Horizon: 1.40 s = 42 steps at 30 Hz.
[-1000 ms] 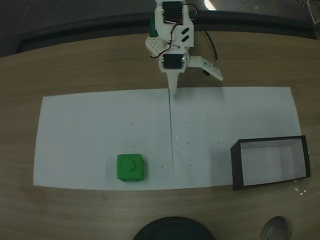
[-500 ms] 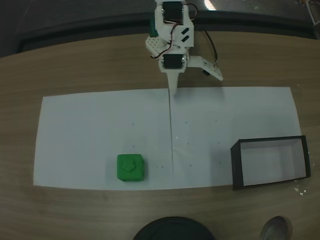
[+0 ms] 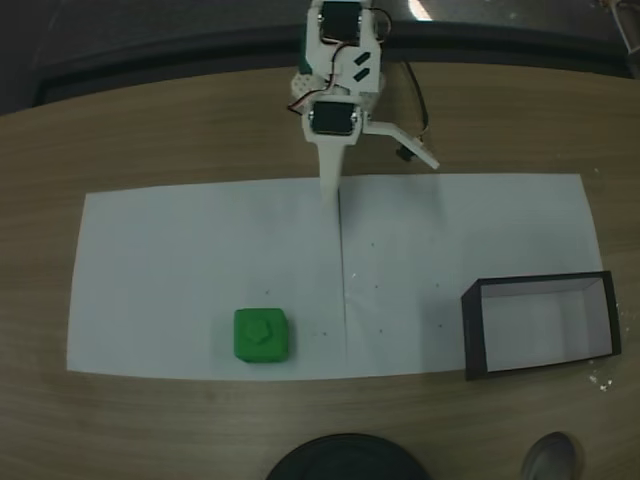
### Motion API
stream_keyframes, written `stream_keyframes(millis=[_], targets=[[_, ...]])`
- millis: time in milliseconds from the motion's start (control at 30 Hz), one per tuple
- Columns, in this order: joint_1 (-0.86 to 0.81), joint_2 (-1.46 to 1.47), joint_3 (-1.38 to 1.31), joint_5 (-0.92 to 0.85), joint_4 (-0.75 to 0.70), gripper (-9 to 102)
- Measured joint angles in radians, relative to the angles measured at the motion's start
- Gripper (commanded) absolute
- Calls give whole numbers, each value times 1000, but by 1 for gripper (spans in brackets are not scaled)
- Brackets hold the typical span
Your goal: Grab a green square and put it in the box.
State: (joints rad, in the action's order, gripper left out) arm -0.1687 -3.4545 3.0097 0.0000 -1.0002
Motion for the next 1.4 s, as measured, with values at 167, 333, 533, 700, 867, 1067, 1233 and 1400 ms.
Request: stream_keyframes(millis=[167, 333, 533, 700, 867, 1067, 1233, 1400], targets=[[-52, 14, -207, -104, 49, 24], [-94, 221, -436, -89, 49, 33], [-115, 782, -772, -64, -3, 35], [-115, 1289, -1126, -64, -147, 35], [-127, 1680, -1454, -64, -288, 35], [-129, 1993, -1744, -67, -371, 35], [-137, 2187, -1894, -67, -385, 35], [-156, 2296, -1963, -67, -385, 35]])
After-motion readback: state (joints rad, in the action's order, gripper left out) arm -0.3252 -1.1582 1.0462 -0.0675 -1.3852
